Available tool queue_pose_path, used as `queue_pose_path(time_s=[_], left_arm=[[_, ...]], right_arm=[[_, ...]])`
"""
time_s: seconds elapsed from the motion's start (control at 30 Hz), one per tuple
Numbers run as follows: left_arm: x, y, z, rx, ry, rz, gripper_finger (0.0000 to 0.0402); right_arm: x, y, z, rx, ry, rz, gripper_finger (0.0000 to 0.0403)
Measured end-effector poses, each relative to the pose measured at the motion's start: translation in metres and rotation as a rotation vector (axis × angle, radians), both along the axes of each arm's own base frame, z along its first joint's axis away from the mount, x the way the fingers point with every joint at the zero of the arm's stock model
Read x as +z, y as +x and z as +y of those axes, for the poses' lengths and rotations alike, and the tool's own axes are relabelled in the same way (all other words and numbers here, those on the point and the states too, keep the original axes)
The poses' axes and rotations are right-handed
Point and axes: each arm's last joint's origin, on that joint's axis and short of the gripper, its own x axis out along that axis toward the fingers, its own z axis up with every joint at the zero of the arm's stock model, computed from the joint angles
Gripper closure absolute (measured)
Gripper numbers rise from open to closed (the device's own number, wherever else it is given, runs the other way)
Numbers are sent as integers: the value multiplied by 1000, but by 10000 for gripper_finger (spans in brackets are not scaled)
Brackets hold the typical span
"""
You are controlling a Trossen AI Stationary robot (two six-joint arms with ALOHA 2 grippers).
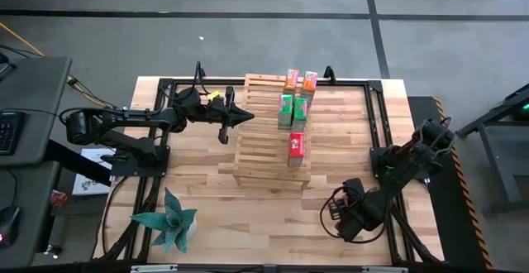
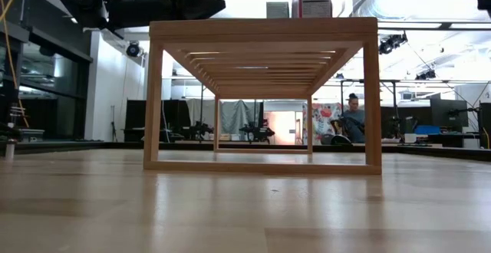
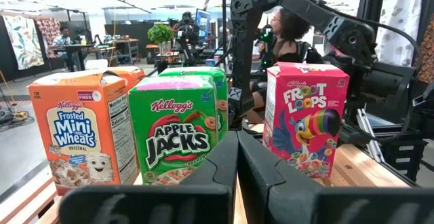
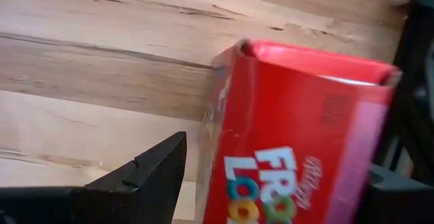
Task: Stack cereal on shelf
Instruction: Put the red cereal box on the shelf aligned with the red cereal box
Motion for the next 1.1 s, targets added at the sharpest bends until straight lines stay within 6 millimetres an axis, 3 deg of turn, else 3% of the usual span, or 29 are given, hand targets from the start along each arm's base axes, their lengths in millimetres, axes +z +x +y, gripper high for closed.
queue_pose_path(time_s=[0.37,0.53,0.67,0.77,0.87,1.0,1.1], left_arm=[[0,0,0,0,0,0,401],[0,0,0,0,0,0,402],[0,0,0,0,0,0,402],[0,0,0,0,0,0,401],[0,0,0,0,0,0,402],[0,0,0,0,0,0,401],[0,0,0,0,0,0,402]], right_arm=[[13,2,2,6,-9,7,243],[34,7,6,55,5,-19,274],[70,19,19,238,56,-163,277],[106,37,36,471,73,-459,277],[149,56,44,650,-49,-772,278],[202,76,36,804,-276,-1019,278],[238,90,19,883,-403,-1118,278]])
